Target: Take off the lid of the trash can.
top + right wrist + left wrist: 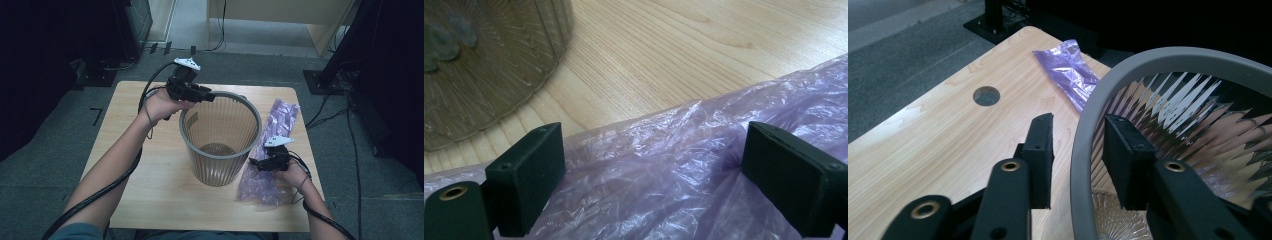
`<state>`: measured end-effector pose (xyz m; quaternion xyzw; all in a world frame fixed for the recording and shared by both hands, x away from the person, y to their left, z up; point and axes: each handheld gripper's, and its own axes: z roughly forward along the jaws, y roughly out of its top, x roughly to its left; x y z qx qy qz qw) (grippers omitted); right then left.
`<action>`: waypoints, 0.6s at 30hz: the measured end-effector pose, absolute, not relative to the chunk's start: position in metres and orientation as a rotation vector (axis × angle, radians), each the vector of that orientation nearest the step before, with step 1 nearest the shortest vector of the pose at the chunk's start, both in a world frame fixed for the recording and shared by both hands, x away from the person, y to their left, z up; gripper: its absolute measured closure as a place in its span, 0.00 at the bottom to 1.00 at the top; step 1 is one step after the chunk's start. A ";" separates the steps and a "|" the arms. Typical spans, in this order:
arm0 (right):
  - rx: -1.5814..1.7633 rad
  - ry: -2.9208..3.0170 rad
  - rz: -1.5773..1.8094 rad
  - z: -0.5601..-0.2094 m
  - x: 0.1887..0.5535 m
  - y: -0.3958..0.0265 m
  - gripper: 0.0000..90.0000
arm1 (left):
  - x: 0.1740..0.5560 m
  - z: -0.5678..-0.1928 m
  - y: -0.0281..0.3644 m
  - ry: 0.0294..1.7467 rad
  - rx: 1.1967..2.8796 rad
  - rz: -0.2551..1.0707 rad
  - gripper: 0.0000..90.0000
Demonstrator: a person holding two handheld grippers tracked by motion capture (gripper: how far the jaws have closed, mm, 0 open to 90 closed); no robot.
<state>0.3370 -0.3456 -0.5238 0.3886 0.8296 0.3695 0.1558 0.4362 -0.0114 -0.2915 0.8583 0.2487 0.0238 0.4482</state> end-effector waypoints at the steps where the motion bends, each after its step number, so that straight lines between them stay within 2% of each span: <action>1: 1.114 2.375 1.059 -0.524 0.337 -0.346 0.11 | 0.436 -0.292 -0.012 0.621 2.125 0.054 0.76; 6: 1.114 2.375 1.058 -0.524 0.337 -0.345 0.11 | 0.434 -0.292 -0.012 0.617 2.135 0.057 0.83; 18: 1.110 2.377 1.055 -0.524 0.337 -0.345 0.11 | 0.433 -0.282 -0.009 0.624 2.124 0.055 0.85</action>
